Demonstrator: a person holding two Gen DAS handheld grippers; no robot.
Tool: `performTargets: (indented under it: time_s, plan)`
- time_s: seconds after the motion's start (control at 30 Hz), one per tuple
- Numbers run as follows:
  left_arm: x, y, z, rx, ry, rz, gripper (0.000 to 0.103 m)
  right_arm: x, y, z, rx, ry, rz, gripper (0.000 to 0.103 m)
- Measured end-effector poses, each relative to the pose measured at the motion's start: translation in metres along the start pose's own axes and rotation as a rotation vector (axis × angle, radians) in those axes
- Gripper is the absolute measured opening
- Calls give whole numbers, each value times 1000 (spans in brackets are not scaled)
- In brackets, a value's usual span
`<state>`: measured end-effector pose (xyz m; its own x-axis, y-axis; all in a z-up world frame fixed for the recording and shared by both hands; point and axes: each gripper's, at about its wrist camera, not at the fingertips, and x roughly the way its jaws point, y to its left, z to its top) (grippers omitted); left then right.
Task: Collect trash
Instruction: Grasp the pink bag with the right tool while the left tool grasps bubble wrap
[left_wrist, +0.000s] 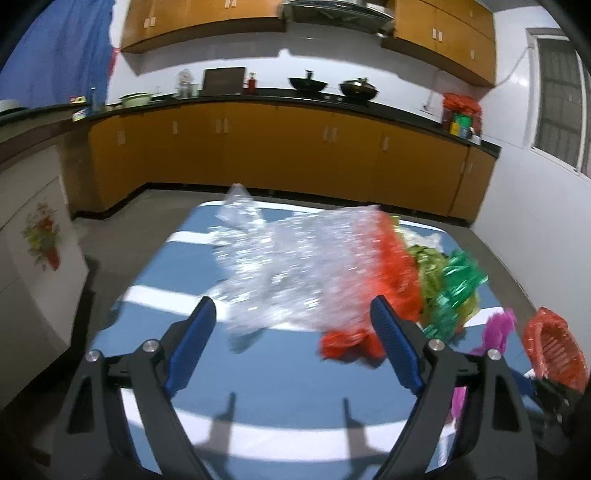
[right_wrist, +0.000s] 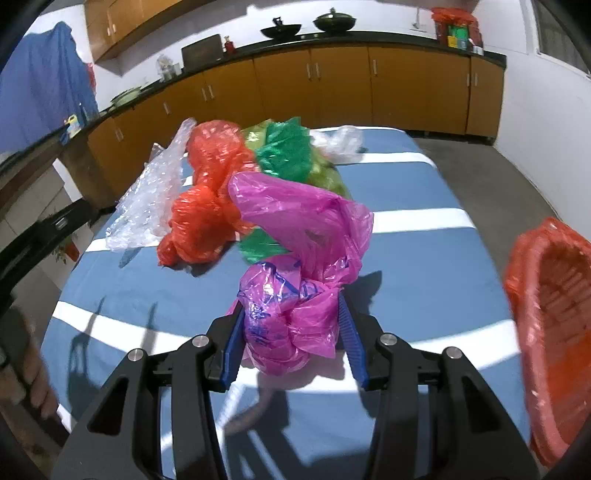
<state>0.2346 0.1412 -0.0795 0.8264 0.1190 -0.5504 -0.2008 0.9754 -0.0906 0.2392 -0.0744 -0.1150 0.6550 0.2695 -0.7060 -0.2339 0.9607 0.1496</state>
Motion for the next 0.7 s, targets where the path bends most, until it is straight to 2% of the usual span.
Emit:
performTargets:
  time_s: [0.13, 0.3, 0.37, 0.5, 0.53, 0.57, 0.6, 0.7]
  plan:
    - [27, -28, 9, 35, 33, -24, 77, -11, -9, -4, 2, -23, -32, 47]
    - [56, -52, 14, 85, 73, -5, 74, -19, -27, -6, 39, -30, -56, 47]
    - [71, -53, 15, 81, 113, 9, 65, -20, -31, -6, 53, -30, -58, 47]
    - [85, -41, 17, 8, 163, -17, 49, -22, -35, -8, 51, -30, -57, 47]
    - [86, -37, 17, -9, 172, -31, 37, -22, -35, -8, 50, -31, -56, 47]
    - [86, -35, 17, -21, 176, -42, 21, -22, -35, -9, 49, -32, -54, 47]
    - [85, -31, 16, -34, 179, -59, 14, -22, -34, -9, 48, -34, -52, 47]
    - [75, -24, 15, -51, 161, -83, 7, -27, -33, -10, 45, -44, -45, 47]
